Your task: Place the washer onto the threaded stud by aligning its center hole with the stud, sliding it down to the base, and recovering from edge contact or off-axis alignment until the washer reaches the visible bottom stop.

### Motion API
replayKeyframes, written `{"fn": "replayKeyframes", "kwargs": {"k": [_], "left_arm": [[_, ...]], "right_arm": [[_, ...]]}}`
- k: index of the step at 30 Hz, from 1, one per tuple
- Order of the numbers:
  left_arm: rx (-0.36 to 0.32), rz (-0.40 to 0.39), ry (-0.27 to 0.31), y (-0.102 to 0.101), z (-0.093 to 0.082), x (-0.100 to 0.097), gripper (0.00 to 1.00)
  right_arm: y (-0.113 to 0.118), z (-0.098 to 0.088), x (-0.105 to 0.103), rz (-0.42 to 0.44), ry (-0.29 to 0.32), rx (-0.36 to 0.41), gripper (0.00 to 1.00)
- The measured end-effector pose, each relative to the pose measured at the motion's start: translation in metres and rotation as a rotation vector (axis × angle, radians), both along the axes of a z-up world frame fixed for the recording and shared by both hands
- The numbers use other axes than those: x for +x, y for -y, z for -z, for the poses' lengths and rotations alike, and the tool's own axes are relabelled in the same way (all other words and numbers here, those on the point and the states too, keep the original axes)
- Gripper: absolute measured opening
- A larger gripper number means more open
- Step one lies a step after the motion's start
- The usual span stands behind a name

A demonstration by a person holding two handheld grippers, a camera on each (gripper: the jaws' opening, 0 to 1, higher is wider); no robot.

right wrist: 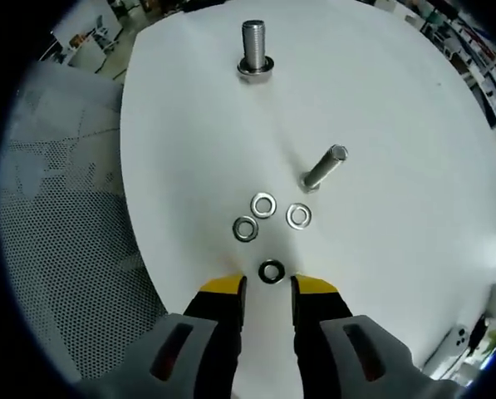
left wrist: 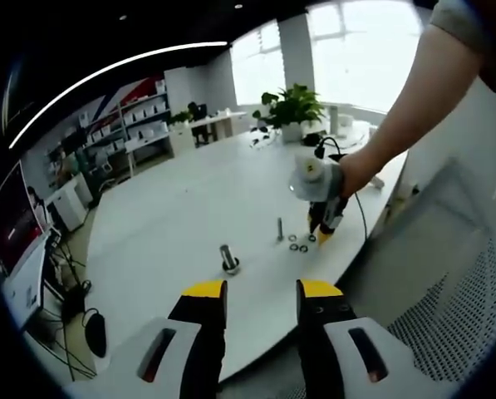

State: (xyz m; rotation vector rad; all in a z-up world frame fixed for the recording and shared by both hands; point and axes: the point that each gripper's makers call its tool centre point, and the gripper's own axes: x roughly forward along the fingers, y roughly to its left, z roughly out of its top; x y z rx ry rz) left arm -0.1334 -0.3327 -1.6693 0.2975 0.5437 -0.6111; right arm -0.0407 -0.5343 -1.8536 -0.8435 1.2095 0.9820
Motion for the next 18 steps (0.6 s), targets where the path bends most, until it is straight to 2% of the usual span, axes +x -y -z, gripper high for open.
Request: {"fn": "replayKeyframes", "kwargs": {"k": [5,10,15,18], "left_arm": [[0.004,0.005,-0.001,0.0009,0.0004,-0.0006,0.30],[0.005,0.002,0.000,0.0005,0.0005,-0.0005,0.30],[0.005,-0.004,0.002,-0.0009,0.0001,0.0004,0.30],[0.006,-0.004,0.004,-0.0010,-0.0002,0.0009,0.30]], "right_arm": [[-0.0008,0.0000,0.0003,-0.053,-0.001,0.010,0.23],[-0.0022,-0.0001,0.0025,-0.070,-0.010,-0.019,0.19],[-0.0032,0.0010,0.0034,-0.201,-0.009,-0.074,0.16],[-0.0042,0.0018,0.0030,-0.209,-0.010,-0.088,0.16]]}}
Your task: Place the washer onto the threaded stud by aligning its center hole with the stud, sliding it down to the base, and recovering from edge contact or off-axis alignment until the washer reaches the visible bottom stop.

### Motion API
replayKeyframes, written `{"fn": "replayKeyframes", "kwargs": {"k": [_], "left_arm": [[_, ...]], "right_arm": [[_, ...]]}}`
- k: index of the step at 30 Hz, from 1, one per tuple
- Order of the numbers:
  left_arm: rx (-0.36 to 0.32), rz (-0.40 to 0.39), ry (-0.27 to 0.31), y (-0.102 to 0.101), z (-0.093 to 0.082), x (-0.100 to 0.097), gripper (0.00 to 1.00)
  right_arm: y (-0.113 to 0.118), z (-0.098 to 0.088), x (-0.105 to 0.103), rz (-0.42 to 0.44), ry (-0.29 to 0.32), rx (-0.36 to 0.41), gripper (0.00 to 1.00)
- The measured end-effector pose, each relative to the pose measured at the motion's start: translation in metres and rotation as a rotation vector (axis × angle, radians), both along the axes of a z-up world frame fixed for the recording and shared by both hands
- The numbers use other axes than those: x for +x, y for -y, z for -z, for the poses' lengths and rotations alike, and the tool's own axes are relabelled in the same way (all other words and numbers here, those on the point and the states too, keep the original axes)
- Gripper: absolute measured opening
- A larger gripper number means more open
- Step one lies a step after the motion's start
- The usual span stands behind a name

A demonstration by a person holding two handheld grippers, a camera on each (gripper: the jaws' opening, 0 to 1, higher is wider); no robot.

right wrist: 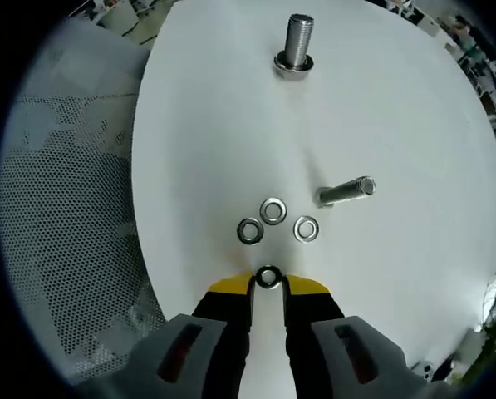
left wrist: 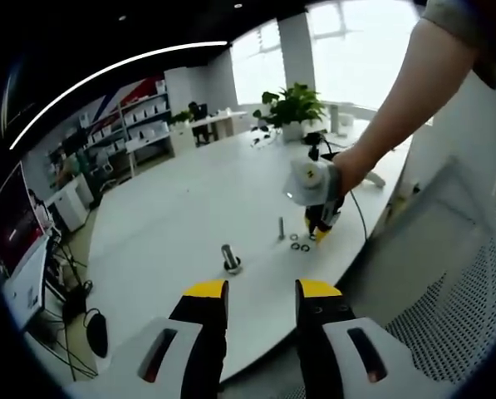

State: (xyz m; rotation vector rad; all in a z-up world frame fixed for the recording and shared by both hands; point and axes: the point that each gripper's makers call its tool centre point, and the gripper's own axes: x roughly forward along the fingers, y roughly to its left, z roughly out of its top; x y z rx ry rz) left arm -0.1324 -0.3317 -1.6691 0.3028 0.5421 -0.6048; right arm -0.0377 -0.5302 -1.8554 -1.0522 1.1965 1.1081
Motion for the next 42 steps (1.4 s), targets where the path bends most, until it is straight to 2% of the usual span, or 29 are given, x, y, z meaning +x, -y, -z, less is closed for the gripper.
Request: {"fn": "replayKeyframes", "kwargs": {"k": [6,11,17,19,22,26,31,34,38,42], "left_arm": [[0.000,0.005,-0.011,0.0004,0.0019,0.0000,0.29],[0.003,0.005,-0.013,0.0002,0.0030,0.0002,0.29],[0.006,0.001,-0.015,-0.0007,0.0036,0.0003,0.29],[0.005,0.001,-0.015,-0.0008,0.0035,0.0002,0.29],[0.005,0.000,-0.013,-0.0010,0.0031,0.0002,0.29],[0.005,-0.007,-0.009,-0.0020,0.0023,0.0009,0.28],[0.006,-0.008,-0.010,-0.0021,0.0023,0.0008,0.28],[0.007,-0.007,-0.012,-0.0021,0.0028,0.0005,0.28],[0.008,-0.006,-0.012,-0.0019,0.0030,0.0005,0.28],[0.011,-0.007,-0.013,-0.0021,0.0034,0.0003,0.28]], "right_arm": [[0.0009,0.0010,0.0017,-0.023,-0.009,-0.014,0.16],[-0.0011,0.0015,0.0001,-0.082,-0.002,-0.050,0.16],[-0.0012,0.0015,0.0033,-0.021,-0.022,-0.084,0.15],[-0.0006,0.0005,0.0029,0.028,-0.029,-0.081,0.15],[-0.0010,0.0019,0.0033,0.035,-0.017,-0.077,0.14],[-0.0007,0.0022,0.0043,0.049,0.021,-0.022,0.14],[-0.0003,0.0015,0.0060,0.141,0.045,0.099,0.14],[0.0013,-0.0009,0.0046,0.186,0.069,0.148,0.13],[0.0035,-0.0012,0.0045,0.210,0.082,0.178,0.13],[0.0033,-0.0014,0.0034,0.196,0.085,0.158,0.13]]}}
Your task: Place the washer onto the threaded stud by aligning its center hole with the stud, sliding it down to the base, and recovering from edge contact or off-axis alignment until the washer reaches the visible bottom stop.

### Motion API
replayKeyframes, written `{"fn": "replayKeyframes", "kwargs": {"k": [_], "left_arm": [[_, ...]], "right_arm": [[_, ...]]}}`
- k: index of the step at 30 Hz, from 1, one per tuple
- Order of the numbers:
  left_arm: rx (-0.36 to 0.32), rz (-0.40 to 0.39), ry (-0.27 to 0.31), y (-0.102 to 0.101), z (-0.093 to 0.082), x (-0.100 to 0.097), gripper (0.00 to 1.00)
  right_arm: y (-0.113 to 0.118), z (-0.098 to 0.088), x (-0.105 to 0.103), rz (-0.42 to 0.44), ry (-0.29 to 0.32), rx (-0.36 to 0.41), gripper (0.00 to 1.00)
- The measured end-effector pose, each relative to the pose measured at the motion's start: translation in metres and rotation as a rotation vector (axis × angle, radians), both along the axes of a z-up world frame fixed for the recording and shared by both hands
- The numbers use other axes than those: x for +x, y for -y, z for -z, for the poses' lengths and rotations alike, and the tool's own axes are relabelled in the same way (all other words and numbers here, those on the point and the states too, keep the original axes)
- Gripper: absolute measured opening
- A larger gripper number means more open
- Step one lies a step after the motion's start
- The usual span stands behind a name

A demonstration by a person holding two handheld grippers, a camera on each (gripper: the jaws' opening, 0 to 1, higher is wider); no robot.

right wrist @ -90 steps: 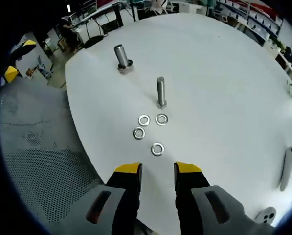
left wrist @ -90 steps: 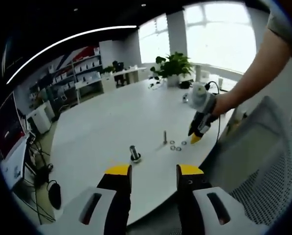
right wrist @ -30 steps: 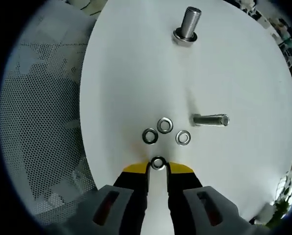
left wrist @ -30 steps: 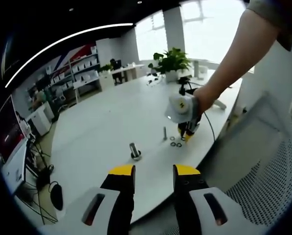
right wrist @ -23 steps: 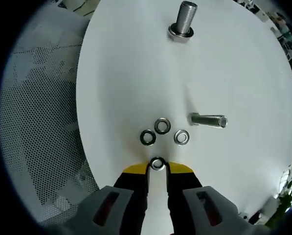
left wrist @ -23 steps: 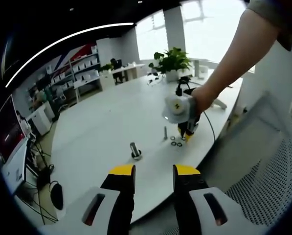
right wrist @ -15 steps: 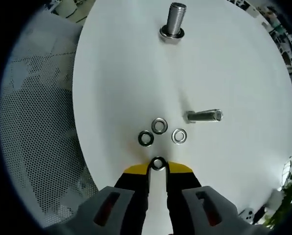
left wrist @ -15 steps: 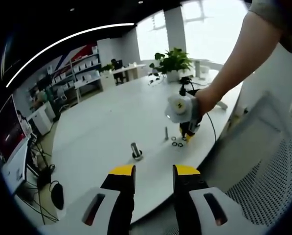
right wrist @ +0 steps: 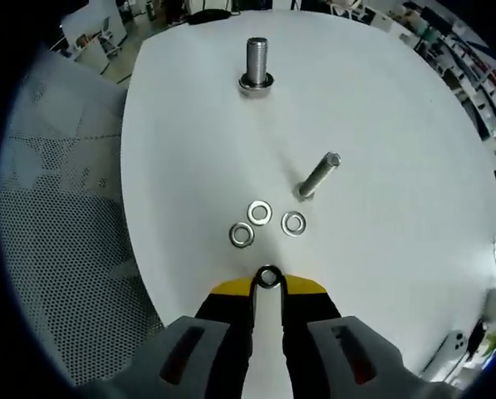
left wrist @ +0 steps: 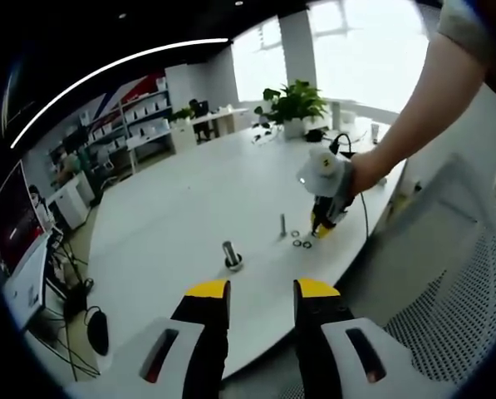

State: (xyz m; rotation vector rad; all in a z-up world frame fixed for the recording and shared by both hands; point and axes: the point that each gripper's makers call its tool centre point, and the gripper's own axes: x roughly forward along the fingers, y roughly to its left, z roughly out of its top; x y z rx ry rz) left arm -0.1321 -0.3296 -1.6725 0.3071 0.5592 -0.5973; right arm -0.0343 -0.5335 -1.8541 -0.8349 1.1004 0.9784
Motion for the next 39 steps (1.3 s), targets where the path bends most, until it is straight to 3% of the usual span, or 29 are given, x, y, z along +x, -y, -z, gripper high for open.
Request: {"fn": "replayKeyframes", "kwargs": {"k": [7,24,31,39], "left_arm": [[0.002,0.004,-0.005,0.000,0.001,0.000,0.28],[0.004,0.000,0.003,-0.001,0.000,0.000,0.28],[0.004,-0.001,0.006,-0.001,0.000,0.000,0.28],[0.004,0.000,0.006,-0.001,0.000,0.000,0.28]], "right_arm": [[-0.006,-0.015,0.002,0.019,0.012,0.039,0.13],[-0.037,-0.068,0.045,-0.008,0.108,0.107,0.13],[-0.051,-0.074,0.051,-0.041,0.125,0.110,0.13],[-0.054,-0.067,0.052,-0.097,0.124,0.062,0.13]]}}
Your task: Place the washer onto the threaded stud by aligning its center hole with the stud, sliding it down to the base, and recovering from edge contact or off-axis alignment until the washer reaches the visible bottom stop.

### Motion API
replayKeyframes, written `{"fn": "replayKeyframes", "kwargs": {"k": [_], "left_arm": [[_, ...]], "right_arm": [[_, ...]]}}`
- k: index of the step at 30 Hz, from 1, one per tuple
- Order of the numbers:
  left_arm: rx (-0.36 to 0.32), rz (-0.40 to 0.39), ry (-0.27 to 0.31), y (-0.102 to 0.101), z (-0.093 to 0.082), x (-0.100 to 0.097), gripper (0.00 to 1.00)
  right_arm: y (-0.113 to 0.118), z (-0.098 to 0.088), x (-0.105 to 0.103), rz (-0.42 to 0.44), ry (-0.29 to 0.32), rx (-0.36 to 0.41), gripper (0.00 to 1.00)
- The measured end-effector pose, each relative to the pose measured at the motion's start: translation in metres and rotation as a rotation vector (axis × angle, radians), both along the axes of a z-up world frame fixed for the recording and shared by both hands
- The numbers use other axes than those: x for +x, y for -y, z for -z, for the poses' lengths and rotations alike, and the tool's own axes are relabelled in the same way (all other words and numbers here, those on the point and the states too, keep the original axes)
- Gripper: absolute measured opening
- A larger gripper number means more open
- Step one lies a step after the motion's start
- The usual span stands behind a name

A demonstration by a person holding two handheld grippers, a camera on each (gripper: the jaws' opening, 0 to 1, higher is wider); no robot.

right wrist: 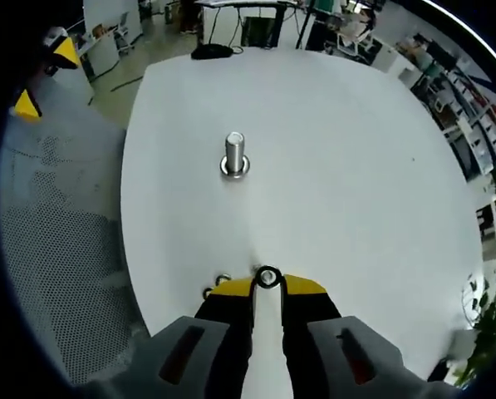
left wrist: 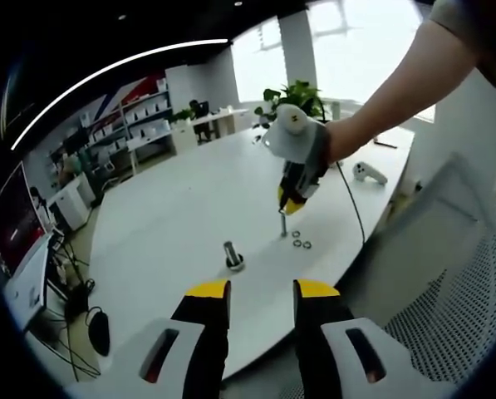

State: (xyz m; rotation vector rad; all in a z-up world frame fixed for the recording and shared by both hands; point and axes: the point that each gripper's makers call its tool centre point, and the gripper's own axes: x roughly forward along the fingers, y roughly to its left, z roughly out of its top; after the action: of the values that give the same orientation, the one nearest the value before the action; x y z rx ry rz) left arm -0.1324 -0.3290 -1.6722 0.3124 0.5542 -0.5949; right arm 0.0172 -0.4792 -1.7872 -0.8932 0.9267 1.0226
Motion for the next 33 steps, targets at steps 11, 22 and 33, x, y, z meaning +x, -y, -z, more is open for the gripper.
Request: {"fn": "replayKeyframes", "kwargs": {"k": [11,22,33], "left_arm": [[-0.002,0.005,0.000,0.001,-0.001,0.000,0.28],[0.000,0.012,-0.008,0.002,0.001,-0.001,0.28],[-0.002,0.016,-0.015,0.002,0.002,-0.001,0.27]], "right_arm": [[0.002,0.007,0.000,-0.006,-0.016,-0.026,0.13],[0.002,0.022,0.003,-0.014,-0.039,-0.063,0.13],[0.008,0.044,0.000,-0.031,-0.087,-0.118,0.04]]}}
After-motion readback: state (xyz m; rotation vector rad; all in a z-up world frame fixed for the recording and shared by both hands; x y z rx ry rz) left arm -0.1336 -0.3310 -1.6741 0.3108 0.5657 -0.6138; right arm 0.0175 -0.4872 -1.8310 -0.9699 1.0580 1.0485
